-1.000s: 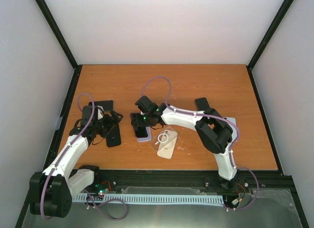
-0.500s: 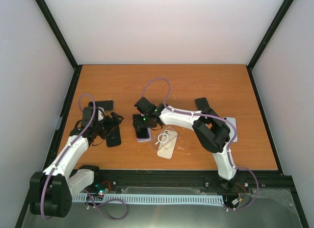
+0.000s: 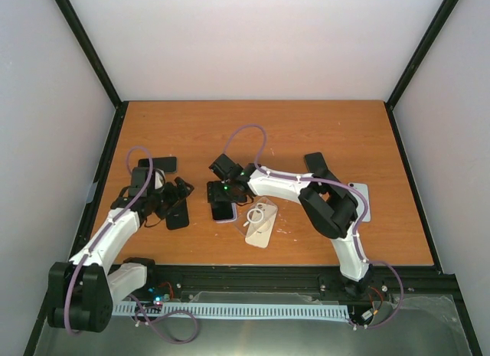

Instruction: Put the phone into the phone case

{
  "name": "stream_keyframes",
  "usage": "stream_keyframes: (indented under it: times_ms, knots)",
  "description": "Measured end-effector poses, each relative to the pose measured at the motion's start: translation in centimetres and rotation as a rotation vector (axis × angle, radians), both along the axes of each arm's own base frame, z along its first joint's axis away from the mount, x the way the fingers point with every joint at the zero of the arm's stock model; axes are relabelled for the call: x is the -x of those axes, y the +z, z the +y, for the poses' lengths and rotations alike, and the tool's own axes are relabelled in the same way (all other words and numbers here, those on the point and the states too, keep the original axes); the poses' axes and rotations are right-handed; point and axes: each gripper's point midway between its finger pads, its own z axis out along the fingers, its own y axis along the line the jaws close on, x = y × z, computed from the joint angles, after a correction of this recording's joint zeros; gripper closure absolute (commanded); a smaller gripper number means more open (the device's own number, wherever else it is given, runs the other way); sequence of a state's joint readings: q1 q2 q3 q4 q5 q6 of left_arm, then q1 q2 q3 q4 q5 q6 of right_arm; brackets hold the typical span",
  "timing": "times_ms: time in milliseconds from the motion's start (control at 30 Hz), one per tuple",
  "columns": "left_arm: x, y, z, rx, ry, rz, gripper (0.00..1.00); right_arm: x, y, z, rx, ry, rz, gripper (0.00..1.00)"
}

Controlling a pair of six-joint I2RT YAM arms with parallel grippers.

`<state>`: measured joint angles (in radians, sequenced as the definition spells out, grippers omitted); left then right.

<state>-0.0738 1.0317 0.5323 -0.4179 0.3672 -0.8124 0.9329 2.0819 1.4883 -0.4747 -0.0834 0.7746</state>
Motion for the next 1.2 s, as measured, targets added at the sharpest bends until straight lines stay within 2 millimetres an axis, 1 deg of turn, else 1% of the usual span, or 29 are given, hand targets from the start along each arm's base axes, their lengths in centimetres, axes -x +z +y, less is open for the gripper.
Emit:
stream_keyframes:
  times_ms: [100,233,300,400,500,567,667,767,967,1033,1200]
  knots:
    - [0.1,-0.5,-0.1,-0.007,-0.014,0.014,0.05,0.1,0.3,0.1,-0.007,0.004,-0.003,0.04]
    - [0.1,-1.0,-0.6,0.004,-0.057,0.026,0.16,0.3,1.2,-0.1,-0.015,0.025,-0.023,0.09]
    - [0.0,-1.2,-1.1,0.017,-0.085,0.025,0.24,0.4,1.7,-0.6,-0.022,0.032,-0.032,0.17]
    - [-0.2,-1.2,-1.8,0.041,-0.123,0.018,0.33,0.5,2.6,-1.6,-0.033,0.046,-0.054,0.32]
    - [-0.5,-1.1,-2.5,0.061,-0.148,0.004,0.41,0.1,3.1,-2.6,-0.042,0.047,-0.07,0.42]
    - [-0.7,-1.2,-3.1,0.073,-0.166,0.001,0.47,-0.2,2.8,-3.2,-0.046,0.043,-0.071,0.47]
    - [-0.7,-1.9,-4.1,0.084,-0.198,0.021,0.53,-0.4,1.8,-4.1,-0.039,0.037,-0.058,0.53]
    - [-0.8,-2.6,-5.0,0.091,-0.223,0.04,0.58,-0.5,1.6,-4.4,-0.041,0.033,-0.051,0.57]
    - [-1.3,-3.6,-5.6,0.095,-0.241,0.053,0.63,-0.9,1.8,-3.7,-0.082,0.044,-0.054,0.59]
    - [-1.4,-3.8,-5.8,0.095,-0.243,0.051,0.63,-0.7,1.5,-3.6,-0.092,0.051,-0.048,0.59]
    - [-1.9,-4.0,-6.1,0.107,-0.254,0.041,0.64,-0.2,0.2,-3.9,-0.08,0.054,-0.025,0.59]
